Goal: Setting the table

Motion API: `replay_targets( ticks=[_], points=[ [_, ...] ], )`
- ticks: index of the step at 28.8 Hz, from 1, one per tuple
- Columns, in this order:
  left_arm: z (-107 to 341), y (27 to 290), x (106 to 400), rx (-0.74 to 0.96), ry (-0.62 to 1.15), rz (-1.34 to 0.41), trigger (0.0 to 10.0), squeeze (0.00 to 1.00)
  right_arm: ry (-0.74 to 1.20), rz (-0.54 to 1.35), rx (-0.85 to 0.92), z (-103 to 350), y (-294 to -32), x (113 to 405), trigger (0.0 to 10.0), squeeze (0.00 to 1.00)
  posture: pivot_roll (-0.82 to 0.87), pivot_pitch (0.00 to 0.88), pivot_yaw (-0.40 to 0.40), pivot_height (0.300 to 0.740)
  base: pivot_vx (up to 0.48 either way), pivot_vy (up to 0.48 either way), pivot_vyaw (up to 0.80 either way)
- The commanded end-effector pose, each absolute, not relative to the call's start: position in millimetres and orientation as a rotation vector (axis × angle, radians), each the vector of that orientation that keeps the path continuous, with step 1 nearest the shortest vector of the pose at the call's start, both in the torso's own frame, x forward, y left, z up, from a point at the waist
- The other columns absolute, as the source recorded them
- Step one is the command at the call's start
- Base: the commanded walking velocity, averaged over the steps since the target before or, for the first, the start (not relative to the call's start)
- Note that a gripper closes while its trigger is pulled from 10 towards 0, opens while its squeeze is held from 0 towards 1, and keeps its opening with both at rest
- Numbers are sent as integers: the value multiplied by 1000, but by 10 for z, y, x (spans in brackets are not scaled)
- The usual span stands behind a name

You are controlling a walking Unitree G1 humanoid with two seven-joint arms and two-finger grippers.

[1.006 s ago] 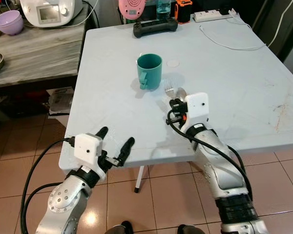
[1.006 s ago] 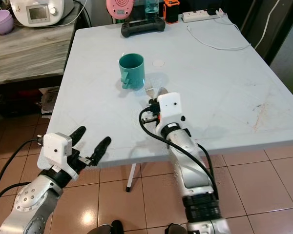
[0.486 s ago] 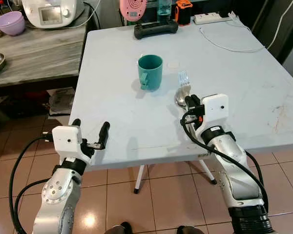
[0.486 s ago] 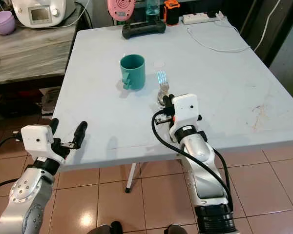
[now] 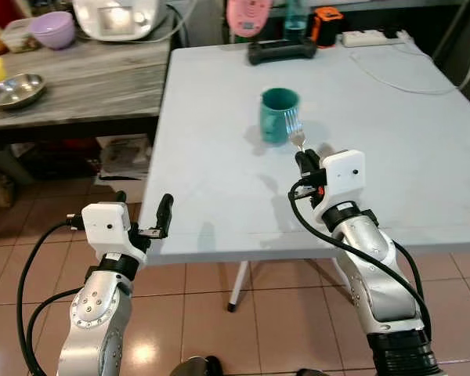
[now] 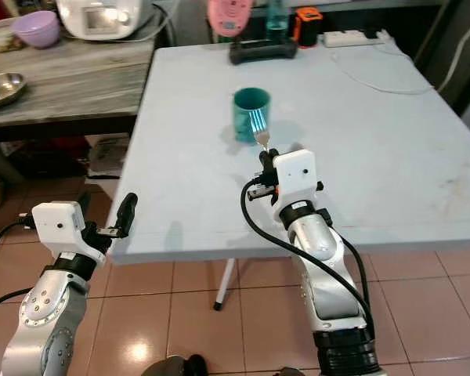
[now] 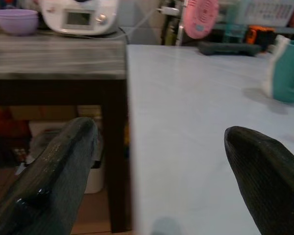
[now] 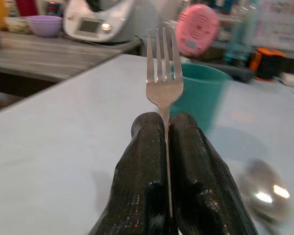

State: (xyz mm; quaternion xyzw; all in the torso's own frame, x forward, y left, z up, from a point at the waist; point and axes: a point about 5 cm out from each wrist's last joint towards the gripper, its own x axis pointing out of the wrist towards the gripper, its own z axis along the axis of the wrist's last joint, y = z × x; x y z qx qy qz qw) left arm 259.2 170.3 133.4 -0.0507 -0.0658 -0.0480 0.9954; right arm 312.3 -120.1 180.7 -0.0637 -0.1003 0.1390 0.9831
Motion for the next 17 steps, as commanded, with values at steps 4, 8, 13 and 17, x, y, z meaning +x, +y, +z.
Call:
replay_targets(
  ticks=[4,8,13,17],
  points=[
    [1286,1758,2572,-93,-120,-75,10000,0,-241,288,-127,1875,-1169,3107,10000,0,-99,129,85,740,0,480,0],
    [1298,1758,2593,-85,-129,-62,10000,0,-256,292,-128,1894,-1157,3108,10000,0,-99,125,86,740,0,480,0],
    [1306,1778,2603,-75,-137,-43,10000,0,-263,295,-127,1900,-1136,3107,10000,0,-97,122,86,740,0,480,0],
    [1309,1786,2606,-72,-140,-31,10000,0,-269,294,-125,1910,-1129,3119,10000,0,-90,123,86,740,0,480,0]
  ],
)
